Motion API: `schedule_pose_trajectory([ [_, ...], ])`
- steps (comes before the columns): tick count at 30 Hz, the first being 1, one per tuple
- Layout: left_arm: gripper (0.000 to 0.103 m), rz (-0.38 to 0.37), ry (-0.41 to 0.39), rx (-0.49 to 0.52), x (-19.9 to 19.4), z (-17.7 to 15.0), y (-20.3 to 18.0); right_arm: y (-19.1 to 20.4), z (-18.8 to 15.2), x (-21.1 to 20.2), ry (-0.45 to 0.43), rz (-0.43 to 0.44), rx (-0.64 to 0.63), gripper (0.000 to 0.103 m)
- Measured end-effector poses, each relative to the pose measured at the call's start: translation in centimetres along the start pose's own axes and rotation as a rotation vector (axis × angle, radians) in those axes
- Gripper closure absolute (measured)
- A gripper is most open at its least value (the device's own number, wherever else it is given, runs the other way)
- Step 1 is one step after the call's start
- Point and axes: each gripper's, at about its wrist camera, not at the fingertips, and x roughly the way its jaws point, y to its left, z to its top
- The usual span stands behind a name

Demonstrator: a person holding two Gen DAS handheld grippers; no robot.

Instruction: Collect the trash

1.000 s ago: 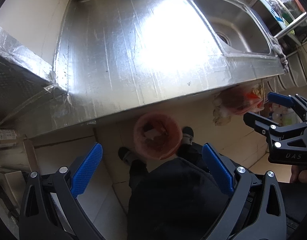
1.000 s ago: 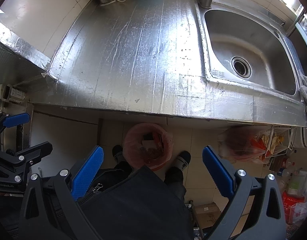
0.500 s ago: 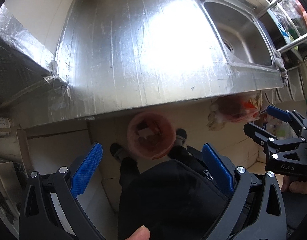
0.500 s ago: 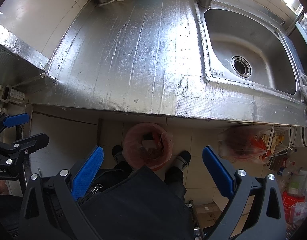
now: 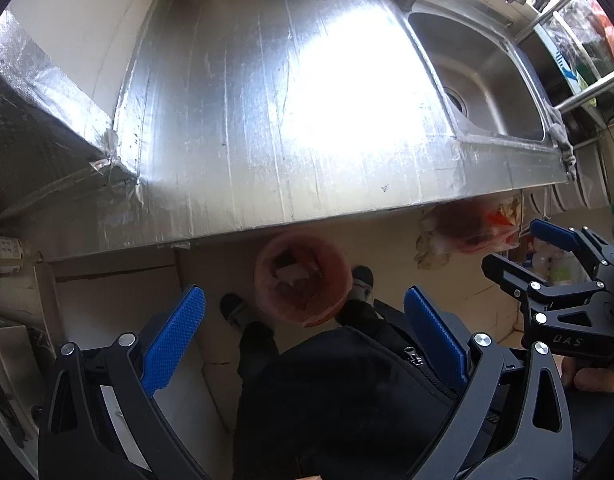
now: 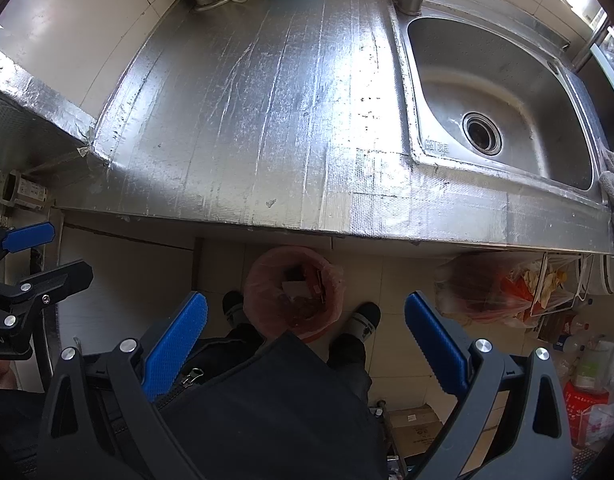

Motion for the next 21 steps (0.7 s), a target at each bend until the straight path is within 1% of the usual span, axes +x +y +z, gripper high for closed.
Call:
schedule_pose_trajectory([
  [4,0.006,-0.008,-0.030,-0.009,-0.47,-0.07,0.01,-0.04,0.07,0.03,0.000,0.000,0.001,0.005],
  [10,0.006,-0.004,-0.059,0.016,-1.02,0.07,-0.38,-0.17,0.23,0.03,-0.002,0.000,0.000,0.005],
  [15,0.006,0.010,-0.053,0.032,-0.95,0.25,-0.73,-0.22,0.44,0.09,-0.002,-0.001,0.001,0.005],
  [21,0.006,0.015,-0.026,0.020,-0.40,0.48,-0.28,-0.33,0.73,0.18,-0.001,-0.001,0.001,0.005],
])
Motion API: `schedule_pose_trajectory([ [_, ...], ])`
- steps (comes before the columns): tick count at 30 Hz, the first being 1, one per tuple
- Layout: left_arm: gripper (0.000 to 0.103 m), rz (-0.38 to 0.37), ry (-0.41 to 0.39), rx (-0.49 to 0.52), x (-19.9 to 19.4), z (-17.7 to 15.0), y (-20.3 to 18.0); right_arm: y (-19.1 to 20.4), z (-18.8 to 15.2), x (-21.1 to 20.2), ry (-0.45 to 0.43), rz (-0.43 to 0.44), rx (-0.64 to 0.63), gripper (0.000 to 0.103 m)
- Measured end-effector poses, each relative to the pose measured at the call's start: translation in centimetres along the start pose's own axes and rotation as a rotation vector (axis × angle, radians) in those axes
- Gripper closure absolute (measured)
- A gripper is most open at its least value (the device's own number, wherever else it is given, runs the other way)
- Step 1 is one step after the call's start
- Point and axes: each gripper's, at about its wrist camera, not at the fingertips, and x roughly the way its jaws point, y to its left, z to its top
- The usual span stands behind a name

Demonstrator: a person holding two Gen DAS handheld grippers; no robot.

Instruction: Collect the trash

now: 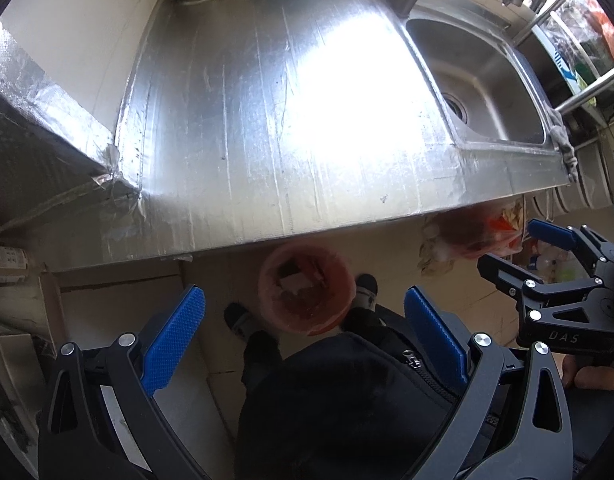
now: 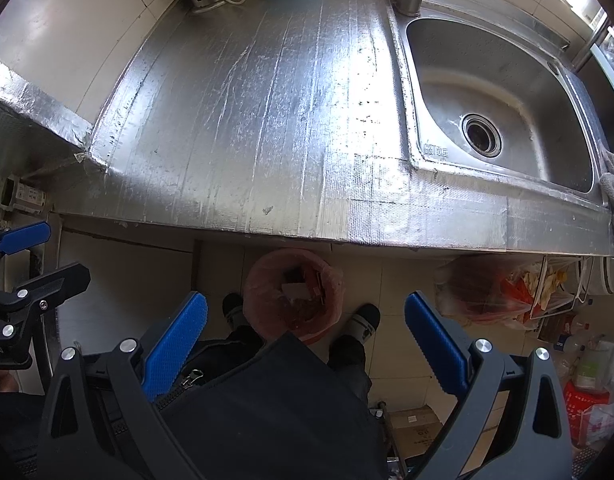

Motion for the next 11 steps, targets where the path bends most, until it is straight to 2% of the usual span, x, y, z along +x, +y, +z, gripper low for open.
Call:
schedule_pose_trajectory([
  [11,0.006,-0.004,0.053,0.013,0.90,0.45,0.13,-0.09,0.46,0.27,0.002,-0.001,0.003,0.005],
])
